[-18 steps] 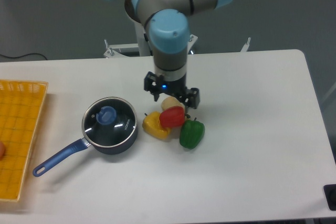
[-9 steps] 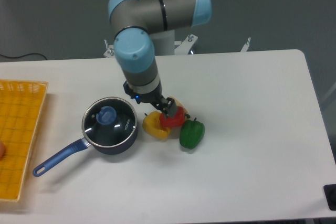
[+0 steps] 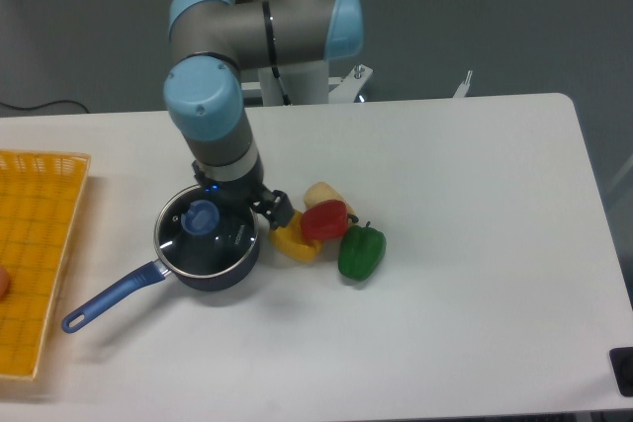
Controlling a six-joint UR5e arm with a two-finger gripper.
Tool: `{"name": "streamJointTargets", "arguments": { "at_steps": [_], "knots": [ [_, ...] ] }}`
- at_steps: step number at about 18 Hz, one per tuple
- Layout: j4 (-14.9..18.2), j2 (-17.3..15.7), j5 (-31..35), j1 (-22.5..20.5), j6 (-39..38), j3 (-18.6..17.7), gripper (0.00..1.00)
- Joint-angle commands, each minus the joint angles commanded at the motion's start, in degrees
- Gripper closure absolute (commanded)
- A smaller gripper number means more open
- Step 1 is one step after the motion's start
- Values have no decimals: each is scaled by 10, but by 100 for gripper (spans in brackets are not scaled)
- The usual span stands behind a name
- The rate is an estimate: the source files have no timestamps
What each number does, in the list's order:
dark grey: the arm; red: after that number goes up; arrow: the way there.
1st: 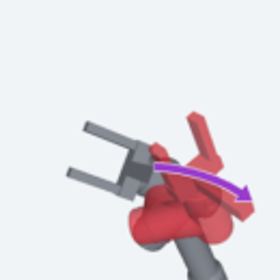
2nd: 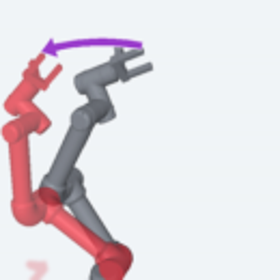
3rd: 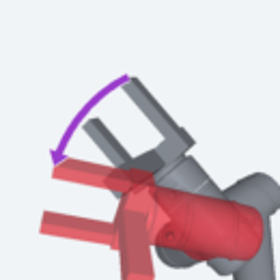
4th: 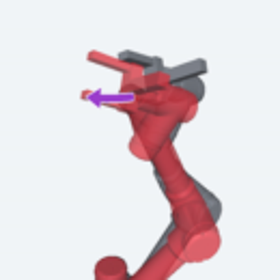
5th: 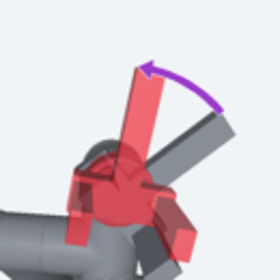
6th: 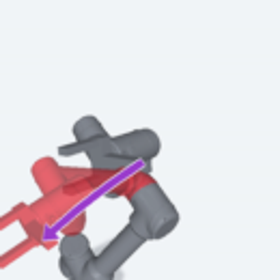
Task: Open the lid
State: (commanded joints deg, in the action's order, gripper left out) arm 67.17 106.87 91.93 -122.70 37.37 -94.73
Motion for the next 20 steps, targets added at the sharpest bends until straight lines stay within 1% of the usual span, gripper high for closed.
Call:
{"name": "streamJointTargets", "arguments": {
  "at_steps": [1, 2, 4, 7, 9, 11, 20],
  "knots": [
    [-18, -1, -1, 1, -14, -11, 0],
    [-28, -2, -2, 3, -22, -18, 0],
    [-29, -1, -2, 13, -24, -17, 0],
    [-28, -4, -3, 18, -26, -19, 0],
    [-29, -1, 0, 18, -37, -19, 0],
    [-32, 1, 1, 27, -40, -23, 0],
    [-33, 4, 1, 30, -40, -31, 0]
  ]
}}
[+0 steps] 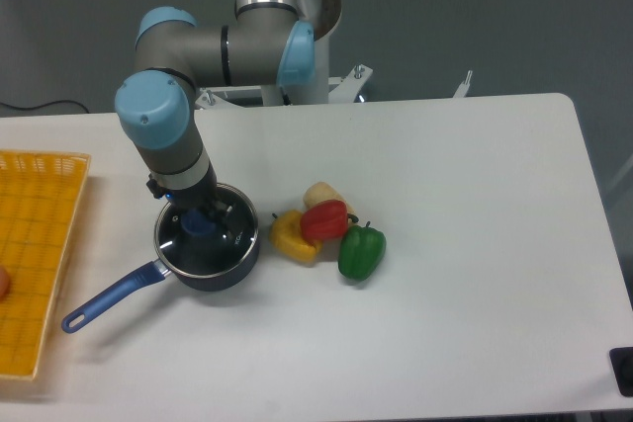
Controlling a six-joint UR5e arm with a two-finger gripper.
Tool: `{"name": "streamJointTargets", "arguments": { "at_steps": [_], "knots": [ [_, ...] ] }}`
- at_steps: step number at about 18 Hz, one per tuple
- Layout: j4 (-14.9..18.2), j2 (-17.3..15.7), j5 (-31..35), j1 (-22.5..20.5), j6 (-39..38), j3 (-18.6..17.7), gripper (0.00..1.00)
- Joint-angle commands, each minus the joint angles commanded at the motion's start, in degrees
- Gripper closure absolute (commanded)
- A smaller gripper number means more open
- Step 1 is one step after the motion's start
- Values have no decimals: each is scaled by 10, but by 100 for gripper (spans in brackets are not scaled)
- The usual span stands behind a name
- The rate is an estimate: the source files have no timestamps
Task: Open the lid
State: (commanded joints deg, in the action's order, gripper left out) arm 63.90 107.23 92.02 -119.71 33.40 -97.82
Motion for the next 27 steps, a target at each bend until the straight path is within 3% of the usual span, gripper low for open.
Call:
{"name": "streamJointTargets", "arguments": {
  "at_steps": [14, 16, 19, 21, 27],
  "knots": [
    [1, 16, -2, 5, -1, -4, 0],
    [1, 16, -3, 5, 2, -3, 6],
    [3, 16, -2, 5, 1, -3, 29],
    [3, 16, -2, 5, 1, -3, 38],
    [6, 11, 4, 5, 1, -1, 46]
  ]
}}
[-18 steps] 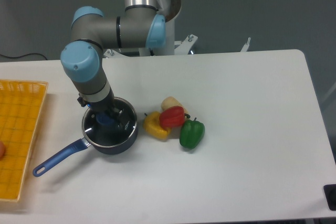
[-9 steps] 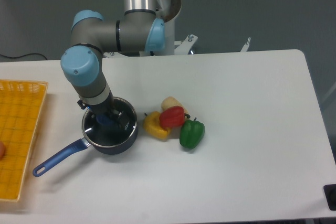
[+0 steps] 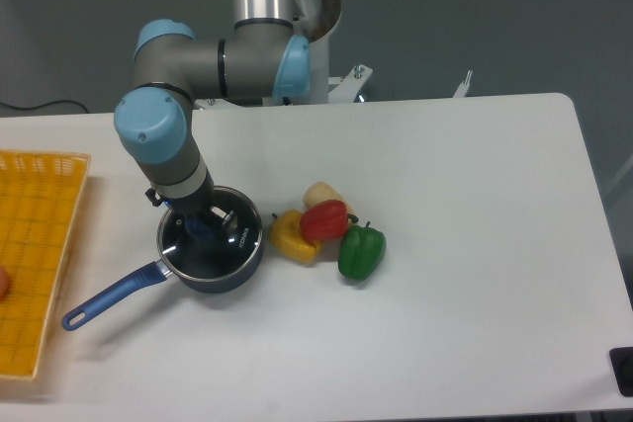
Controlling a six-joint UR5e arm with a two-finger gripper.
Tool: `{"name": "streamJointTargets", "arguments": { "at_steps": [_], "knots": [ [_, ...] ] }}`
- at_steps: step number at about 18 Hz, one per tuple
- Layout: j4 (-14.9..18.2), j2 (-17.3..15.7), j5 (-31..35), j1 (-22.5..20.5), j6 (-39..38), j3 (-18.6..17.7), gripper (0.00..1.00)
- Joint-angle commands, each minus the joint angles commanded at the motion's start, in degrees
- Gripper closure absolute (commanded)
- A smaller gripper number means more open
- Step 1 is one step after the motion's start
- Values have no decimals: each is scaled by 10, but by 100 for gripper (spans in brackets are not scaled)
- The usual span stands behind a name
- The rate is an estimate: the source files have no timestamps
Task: Open the lid
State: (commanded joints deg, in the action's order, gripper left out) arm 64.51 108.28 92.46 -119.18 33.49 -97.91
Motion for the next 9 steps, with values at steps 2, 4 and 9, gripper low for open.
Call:
{"name": "streamJointTargets", "arguments": {
  "at_steps": [2, 4, 9],
  "knots": [
    [2, -1, -1, 0, -1, 1, 46],
    [1, -1, -1, 0, -1, 3, 46],
    [3, -6, 8, 0, -2, 6, 46]
  ]
}}
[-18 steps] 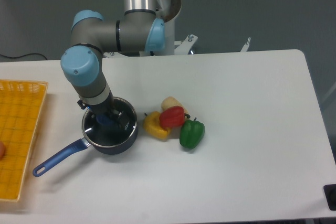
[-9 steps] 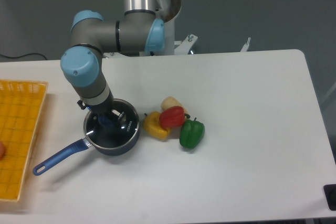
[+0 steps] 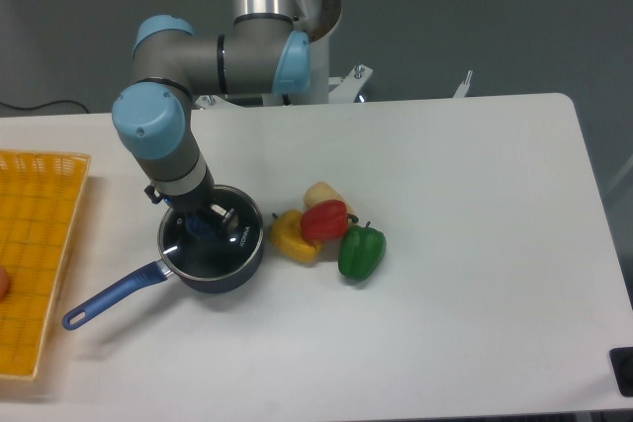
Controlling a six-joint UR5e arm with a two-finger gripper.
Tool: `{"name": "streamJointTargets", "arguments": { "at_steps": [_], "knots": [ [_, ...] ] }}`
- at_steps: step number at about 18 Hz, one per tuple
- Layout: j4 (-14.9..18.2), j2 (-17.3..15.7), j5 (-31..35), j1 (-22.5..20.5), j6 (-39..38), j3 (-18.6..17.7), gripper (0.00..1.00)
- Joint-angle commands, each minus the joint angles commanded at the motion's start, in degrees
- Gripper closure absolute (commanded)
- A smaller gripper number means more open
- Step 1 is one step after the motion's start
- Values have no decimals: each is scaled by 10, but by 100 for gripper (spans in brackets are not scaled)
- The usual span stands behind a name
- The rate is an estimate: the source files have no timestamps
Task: Open the lid
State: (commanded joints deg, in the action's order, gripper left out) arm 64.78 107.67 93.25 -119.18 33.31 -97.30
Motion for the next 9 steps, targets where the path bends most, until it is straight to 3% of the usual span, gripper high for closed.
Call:
{"name": "streamJointTargets", "arguments": {
  "at_steps": [9],
  "knots": [
    [2, -11, -5, -14, 1, 12, 45]
  ]
}}
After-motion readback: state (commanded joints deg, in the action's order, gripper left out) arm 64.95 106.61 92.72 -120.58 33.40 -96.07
